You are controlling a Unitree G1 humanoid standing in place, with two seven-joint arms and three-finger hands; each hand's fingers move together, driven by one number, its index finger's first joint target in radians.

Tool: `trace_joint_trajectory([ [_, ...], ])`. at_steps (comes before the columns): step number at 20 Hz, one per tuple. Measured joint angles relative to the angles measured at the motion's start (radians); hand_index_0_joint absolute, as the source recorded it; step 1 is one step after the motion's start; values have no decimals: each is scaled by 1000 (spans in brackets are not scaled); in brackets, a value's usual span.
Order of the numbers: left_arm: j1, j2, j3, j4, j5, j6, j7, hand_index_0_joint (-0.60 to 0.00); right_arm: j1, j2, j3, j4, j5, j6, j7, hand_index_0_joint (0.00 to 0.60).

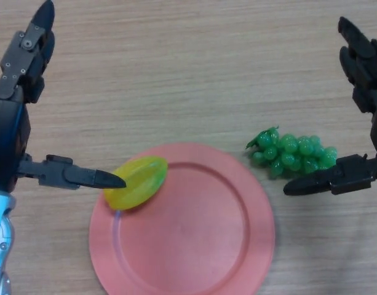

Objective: Pick up the yellow starfruit and place it on the plate

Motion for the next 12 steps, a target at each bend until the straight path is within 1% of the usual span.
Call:
trace_joint_trajectory([
  [2, 0, 0, 0, -5, -7, 3, 0, 0, 6, 0, 0, 0, 0, 0, 11, 0],
  [4, -2, 0, 9, -21, -42, 19, 1, 0, 9, 0, 0, -3, 0, 0, 37, 0],
  [8, 2, -4, 12, -21, -43, 19, 7, 0, 9, 0, 0, -8, -1, -1, 44, 0],
  [11, 5, -6, 12, -26, -44, 70, 7, 0, 31, -1, -1, 3, 1, -1, 88, 0],
  [12, 5, -6, 12, -27, -44, 72, 7, 0, 32, -1, -2, 2, 9, 2, 88, 0],
])
